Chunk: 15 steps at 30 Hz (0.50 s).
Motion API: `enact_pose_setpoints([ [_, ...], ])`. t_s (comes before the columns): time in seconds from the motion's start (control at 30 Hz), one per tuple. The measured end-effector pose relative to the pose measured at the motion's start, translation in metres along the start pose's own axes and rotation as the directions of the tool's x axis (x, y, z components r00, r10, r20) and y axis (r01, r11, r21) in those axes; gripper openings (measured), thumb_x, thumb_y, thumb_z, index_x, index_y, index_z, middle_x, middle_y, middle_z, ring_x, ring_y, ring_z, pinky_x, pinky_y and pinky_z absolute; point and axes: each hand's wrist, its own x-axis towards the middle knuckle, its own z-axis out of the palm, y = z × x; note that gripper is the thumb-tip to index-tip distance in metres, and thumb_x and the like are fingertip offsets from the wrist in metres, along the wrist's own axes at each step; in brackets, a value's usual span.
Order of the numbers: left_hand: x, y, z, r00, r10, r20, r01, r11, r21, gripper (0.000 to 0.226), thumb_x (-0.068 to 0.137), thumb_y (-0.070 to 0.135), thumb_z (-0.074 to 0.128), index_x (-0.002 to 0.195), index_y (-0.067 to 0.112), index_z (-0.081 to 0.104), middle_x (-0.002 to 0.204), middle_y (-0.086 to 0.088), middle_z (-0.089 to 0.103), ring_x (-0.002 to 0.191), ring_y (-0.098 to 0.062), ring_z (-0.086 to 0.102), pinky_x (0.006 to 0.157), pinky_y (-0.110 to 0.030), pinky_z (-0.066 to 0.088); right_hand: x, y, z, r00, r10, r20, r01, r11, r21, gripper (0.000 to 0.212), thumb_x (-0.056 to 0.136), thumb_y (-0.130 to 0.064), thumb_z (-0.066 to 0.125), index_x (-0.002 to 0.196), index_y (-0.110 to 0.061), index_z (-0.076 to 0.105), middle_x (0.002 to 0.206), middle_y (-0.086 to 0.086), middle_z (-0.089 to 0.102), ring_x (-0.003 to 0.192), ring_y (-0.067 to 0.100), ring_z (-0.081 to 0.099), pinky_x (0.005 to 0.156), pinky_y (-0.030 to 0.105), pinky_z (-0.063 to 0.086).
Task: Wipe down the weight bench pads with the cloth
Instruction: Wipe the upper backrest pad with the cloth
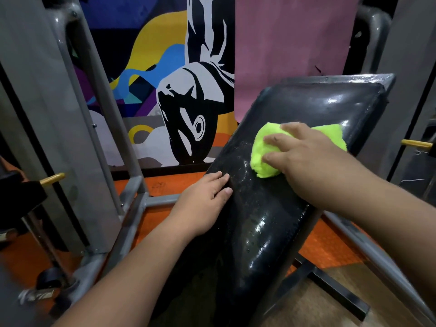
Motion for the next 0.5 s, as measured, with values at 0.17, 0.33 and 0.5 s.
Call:
enact_pose_setpoints([
  [0.17, 0.000, -0.001, -0.001, 1.000, 0.006, 0.013, -0.006, 1.000, 0.002, 0.049, 0.104, 0.043, 0.044, 0.152, 0.033, 0.042, 0.161, 0.015, 0.032, 0.148, -0.007, 0.027, 0.118, -0.028, 0.024, 0.002, 0.002, 0.004, 0.998, -0.066, 0.018, 0.065, 0.997, 0.041, 0.042, 0.063, -0.005, 0.078, 0.099, -0.028, 0.074, 0.124, 0.005, 0.066, 0.114, 0.043, 0.056, 0.080, 0.047, 0.055],
  [0.33, -0.001, -0.001, 0.000, 1.000, 0.006, -0.010, -0.006, 1.000, 0.006, 0.049, 0.104, 0.042, 0.045, 0.153, 0.032, 0.041, 0.161, 0.015, 0.031, 0.148, -0.007, 0.028, 0.115, -0.024, 0.023, 0.017, -0.014, 0.000, 0.995, -0.039, 0.093, 0.046, 0.996, -0.073, 0.039, 0.075, -0.011, 0.071, 0.109, -0.031, 0.070, 0.132, 0.002, 0.059, 0.126, 0.041, 0.046, 0.088, 0.048, 0.049],
  [0.5, -0.002, 0.000, 0.001, 1.000, 0.015, 0.000, -0.015, 1.000, 0.009, 0.050, 0.105, 0.043, 0.044, 0.153, 0.033, 0.040, 0.161, 0.016, 0.030, 0.148, -0.006, 0.027, 0.110, -0.020, 0.021, 0.023, -0.011, -0.014, 0.989, 0.003, 0.150, -0.003, 1.000, -0.002, 0.042, 0.086, -0.012, 0.057, 0.120, -0.035, 0.063, 0.141, -0.003, 0.051, 0.131, 0.035, 0.038, 0.097, 0.045, 0.044],
])
